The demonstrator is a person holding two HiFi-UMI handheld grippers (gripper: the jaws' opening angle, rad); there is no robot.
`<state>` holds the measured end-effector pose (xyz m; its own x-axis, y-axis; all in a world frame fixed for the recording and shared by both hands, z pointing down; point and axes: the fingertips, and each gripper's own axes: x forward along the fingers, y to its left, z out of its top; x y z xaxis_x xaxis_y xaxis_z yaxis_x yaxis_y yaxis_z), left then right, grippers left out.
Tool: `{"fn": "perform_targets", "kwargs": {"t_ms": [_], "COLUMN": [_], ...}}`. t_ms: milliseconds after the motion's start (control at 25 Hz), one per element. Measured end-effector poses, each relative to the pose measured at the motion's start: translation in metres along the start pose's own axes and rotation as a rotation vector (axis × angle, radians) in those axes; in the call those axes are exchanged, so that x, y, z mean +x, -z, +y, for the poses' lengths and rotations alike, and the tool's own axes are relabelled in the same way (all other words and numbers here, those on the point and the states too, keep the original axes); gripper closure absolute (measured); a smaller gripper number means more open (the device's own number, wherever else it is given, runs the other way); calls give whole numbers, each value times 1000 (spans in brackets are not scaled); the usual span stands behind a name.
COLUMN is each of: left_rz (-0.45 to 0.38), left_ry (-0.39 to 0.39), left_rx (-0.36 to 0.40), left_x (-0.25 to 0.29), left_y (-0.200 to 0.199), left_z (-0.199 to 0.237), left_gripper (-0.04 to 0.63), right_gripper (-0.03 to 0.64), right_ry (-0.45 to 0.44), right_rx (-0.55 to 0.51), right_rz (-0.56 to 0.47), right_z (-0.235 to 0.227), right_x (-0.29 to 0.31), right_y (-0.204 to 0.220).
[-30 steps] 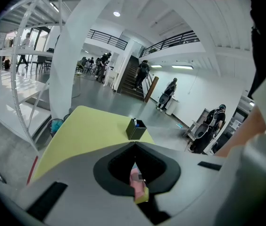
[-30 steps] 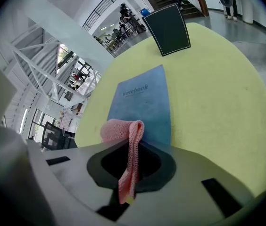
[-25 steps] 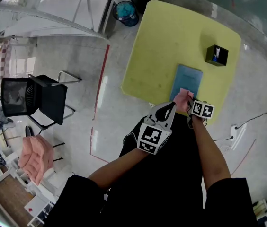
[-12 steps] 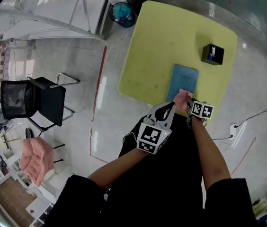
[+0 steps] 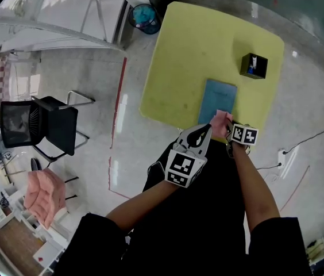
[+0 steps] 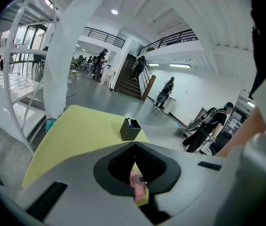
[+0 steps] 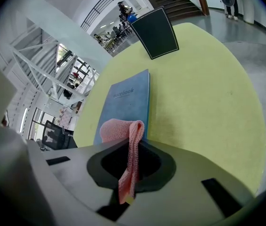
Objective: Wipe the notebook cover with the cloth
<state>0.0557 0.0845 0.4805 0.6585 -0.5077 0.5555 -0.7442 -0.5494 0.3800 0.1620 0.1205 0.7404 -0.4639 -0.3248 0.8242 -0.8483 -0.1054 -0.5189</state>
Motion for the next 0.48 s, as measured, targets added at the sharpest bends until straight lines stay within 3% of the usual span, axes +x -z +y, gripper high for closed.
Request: {"fn": "perform_targets", "kwargs": {"t_ms": [480], "left_rz": [-4], "left_ry": [11], "left_rx": [14], "left_x": [13], "left_y": [-13], "left_z": [-5], "left_gripper": [592], "right_gripper": [580], "right_ry": [60], "right_rx": [12], "right_rz": [-6], "right_z": [-29], "right_x": [-16], "right_y": [-6]}}
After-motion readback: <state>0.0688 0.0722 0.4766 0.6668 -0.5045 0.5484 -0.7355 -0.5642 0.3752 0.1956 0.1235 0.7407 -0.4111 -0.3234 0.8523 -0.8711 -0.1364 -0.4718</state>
